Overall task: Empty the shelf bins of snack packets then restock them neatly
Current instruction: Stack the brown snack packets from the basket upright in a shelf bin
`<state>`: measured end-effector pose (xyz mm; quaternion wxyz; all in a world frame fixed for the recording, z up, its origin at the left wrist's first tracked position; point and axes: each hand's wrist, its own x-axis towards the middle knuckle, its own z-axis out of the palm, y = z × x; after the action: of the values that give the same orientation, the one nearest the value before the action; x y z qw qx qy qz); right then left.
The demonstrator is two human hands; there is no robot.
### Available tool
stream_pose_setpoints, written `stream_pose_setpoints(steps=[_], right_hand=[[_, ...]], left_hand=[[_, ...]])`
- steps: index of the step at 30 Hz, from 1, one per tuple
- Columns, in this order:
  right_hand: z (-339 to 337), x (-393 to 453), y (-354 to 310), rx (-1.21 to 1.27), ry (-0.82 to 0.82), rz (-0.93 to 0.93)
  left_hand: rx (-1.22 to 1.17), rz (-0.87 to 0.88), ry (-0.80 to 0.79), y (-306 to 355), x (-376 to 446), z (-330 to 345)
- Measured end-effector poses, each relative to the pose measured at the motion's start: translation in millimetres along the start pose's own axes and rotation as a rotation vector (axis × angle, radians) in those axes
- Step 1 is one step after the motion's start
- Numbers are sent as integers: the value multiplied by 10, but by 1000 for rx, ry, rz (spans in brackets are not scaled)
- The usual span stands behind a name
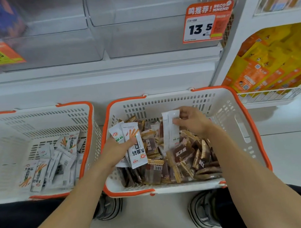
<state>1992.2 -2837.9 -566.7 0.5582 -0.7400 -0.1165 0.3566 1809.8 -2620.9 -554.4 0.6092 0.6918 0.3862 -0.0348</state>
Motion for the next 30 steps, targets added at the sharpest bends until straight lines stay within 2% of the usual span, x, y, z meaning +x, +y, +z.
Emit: stream_pose_setpoints(steps=[3,5,7,9,11,13,15,17,19,21,24,30], right_hand=[[-72,-4,-125,178,-54,-6],[-51,-24,-165,174,-81,26],[-3,-23,-156,-99,-4,-4],[47,17,-85,-440,152,-71],[89,30,-66,-419,256,-52],[118,57,-72,-175,156,2],[188,29,-166,65,-49,32],[318,-26,-308,128,-199,17],[526,-34,-390,84,-217,-40],[801,-6,-458,21,-134,-123],[1248,28,-613,-100,-47,-270],[1761,28,-858,-234,-215,-336]], left_hand=[[-69,43,15,45,-12,66],[-85,56,10,59,-33,99],[-52,38,8,41,-48,110],[-17,5,14,-1,-53,89],[3,-21,29,-36,-47,57],[21,-36,48,-50,-37,18],[-29,-61,39,-24,-33,-15],[-204,-91,-39,48,-43,-47],[-364,-85,-147,152,-84,-94],[-397,-33,-208,248,-148,-153],[-229,42,-101,408,-252,-371],[365,88,341,585,-282,-1538]])
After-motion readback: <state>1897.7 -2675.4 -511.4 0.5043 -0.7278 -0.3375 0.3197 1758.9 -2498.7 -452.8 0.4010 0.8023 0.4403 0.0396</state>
